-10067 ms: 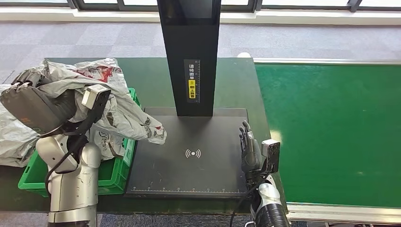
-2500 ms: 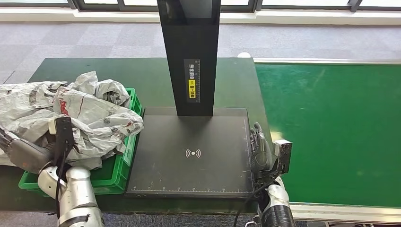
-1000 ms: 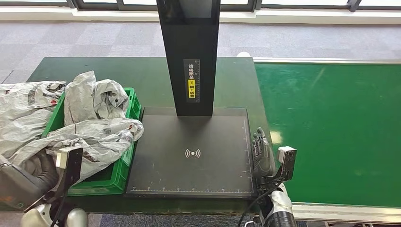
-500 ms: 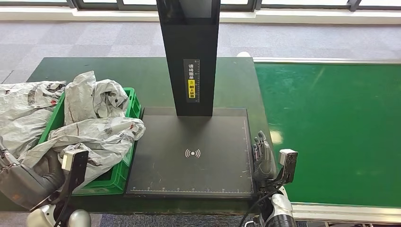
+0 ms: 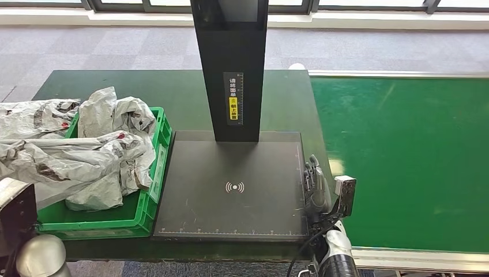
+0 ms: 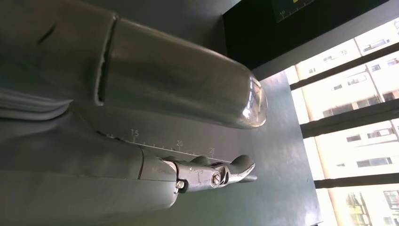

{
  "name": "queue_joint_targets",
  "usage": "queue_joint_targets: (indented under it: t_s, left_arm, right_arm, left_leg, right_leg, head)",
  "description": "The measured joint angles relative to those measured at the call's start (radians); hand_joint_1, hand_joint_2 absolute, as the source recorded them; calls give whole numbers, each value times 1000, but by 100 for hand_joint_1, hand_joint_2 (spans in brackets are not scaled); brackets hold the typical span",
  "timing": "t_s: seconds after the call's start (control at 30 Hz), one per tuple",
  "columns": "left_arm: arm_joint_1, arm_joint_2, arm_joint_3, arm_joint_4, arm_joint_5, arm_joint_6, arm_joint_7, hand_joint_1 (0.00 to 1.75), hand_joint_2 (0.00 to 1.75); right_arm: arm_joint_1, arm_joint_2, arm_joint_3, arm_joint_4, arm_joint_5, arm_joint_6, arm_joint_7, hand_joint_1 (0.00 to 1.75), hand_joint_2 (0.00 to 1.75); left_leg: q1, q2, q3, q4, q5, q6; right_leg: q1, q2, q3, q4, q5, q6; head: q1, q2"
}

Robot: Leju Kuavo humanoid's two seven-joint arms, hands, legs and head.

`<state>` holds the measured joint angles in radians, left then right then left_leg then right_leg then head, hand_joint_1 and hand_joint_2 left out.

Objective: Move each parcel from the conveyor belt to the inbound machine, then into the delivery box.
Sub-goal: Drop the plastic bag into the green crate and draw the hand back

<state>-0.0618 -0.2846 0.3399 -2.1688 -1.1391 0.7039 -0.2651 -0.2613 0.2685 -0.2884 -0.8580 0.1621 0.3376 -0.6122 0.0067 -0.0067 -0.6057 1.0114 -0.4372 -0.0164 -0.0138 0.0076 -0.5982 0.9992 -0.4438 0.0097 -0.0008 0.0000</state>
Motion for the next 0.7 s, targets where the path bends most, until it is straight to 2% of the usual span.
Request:
queue_joint_targets:
  t_s: [0.33,0.47,0.57,0.7]
  left_arm:
    - [-14,0,0,-29,1,-1,0,0,175]
    - [-49,0,2,-27,7,-1,-16,0,175]
    - [-146,-10,25,14,-29,-2,-54,0,175]
    - [-353,-23,101,167,-136,-3,-90,0,175]
  right_arm:
    - [-8,0,0,13,0,0,-2,0,0]
    - [-10,0,0,16,1,1,-5,0,0]
    - [-12,1,0,20,9,4,-6,0,0]
    - [-23,2,0,37,21,8,-13,0,0]
  left_leg:
    - [0,0,0,0,0,0]
    - [0,0,0,0,0,0]
    - [0,-2,0,0,1,0]
    - [0,-3,0,0,4,0]
  right_leg:
    - [0,0,0,0,0,0]
    - [0,0,0,0,0,0]
    - [0,-1,1,0,0,0]
    - [0,-3,1,0,3,0]
  head:
    - [0,0]
    - [0,0]
    - [0,0]
    - [0,0]
